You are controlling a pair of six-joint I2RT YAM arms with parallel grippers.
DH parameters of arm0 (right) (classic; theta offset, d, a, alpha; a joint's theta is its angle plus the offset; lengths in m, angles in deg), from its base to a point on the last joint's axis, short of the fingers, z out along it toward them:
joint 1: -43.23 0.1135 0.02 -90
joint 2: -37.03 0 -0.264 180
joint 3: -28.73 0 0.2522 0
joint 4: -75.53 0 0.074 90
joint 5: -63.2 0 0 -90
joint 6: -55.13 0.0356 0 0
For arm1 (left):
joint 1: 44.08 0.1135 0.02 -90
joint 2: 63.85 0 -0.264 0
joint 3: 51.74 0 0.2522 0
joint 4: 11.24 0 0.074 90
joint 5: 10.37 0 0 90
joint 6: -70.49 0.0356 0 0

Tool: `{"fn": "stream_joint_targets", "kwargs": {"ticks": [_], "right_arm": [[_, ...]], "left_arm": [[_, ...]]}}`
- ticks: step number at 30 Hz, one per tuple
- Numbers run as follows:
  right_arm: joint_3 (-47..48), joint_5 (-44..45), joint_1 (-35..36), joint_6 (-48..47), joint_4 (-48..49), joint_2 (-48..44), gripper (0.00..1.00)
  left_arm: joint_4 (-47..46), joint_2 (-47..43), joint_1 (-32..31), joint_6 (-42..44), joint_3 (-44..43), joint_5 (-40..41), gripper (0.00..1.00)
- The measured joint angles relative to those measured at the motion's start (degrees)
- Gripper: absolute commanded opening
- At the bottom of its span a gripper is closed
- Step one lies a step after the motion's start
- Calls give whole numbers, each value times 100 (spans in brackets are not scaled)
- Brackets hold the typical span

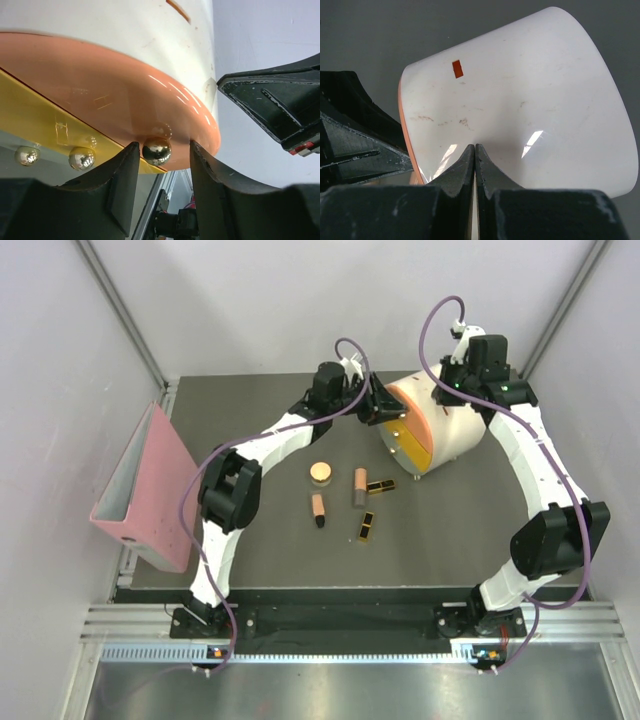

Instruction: Organize the makeup

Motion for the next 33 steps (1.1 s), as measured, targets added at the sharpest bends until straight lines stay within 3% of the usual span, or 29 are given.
{"fn": "stream_joint_targets", "kwargs": {"ticks": [5, 9, 10, 11, 12, 22, 33], "right_arm": [[0, 0, -4, -26, 4, 0, 0], [0, -4, -17, -46, 17, 9, 0], [0, -9, -24, -48, 37, 11, 0], [0, -13, -28, -50, 35, 11, 0], [0, -15, -35, -52, 37, 15, 0], [0, -52, -44, -57, 37, 15, 0], [-26, -114, -48, -94, 76, 15, 0]], "left_arm": [[-9, 83, -28, -4, -17, -20, 48], [-42, 96, -55, -17, -31, -9, 26], [-44, 105, -61, -22, -35, 13, 10], [-52, 131, -68, -33, -44, -2, 2], [-63, 153, -72, -81, -48, 4, 0], [-90, 153, -74, 4, -44, 28, 0], [197, -605, -74, 546, 728, 376, 0]]}}
